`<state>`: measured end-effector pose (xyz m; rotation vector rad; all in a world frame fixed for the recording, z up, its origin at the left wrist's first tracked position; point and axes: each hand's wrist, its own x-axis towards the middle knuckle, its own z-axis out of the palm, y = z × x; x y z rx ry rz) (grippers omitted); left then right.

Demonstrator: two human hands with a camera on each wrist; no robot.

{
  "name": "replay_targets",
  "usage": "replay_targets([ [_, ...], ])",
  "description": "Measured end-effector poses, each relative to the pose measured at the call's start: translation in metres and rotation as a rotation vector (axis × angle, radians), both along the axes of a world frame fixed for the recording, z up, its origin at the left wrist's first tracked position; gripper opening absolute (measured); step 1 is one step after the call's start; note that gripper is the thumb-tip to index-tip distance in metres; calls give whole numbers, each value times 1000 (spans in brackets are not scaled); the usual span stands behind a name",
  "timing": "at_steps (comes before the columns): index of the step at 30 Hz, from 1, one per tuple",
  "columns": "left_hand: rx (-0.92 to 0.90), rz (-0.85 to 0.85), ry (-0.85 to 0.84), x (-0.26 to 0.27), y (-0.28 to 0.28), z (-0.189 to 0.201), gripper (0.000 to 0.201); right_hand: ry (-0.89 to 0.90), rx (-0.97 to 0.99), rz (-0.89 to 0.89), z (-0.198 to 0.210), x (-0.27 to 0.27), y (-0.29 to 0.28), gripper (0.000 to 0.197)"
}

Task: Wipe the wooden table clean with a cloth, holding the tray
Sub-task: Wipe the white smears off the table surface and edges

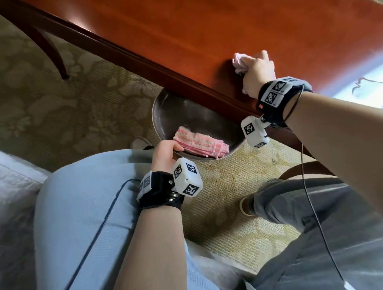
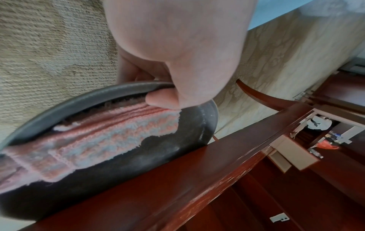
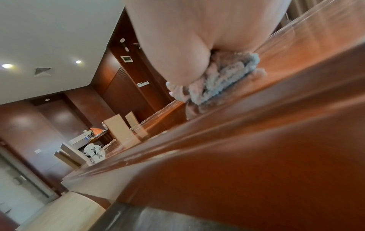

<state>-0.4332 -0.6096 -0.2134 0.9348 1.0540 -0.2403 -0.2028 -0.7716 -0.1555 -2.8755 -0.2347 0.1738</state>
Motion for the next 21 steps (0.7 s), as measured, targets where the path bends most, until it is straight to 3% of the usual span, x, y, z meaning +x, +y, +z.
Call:
replay_targets([
  [6, -125, 142, -20, 15, 18, -8, 10, 43, 43, 177, 1, 32, 45, 50],
  [12, -142, 186, -79, 18, 22, -17, 12, 88, 84, 317, 13, 35, 86, 45],
  [15, -142, 151, -85, 18, 24, -16, 12, 135, 130, 354, 5, 35, 93, 46],
  [17, -119, 109, -81, 18, 26, -12, 15, 120, 231, 356, 9, 25, 95, 19],
  [21, -36, 25, -54, 13, 21, -3, 9, -1, 311, 472, 22, -18, 88, 28],
])
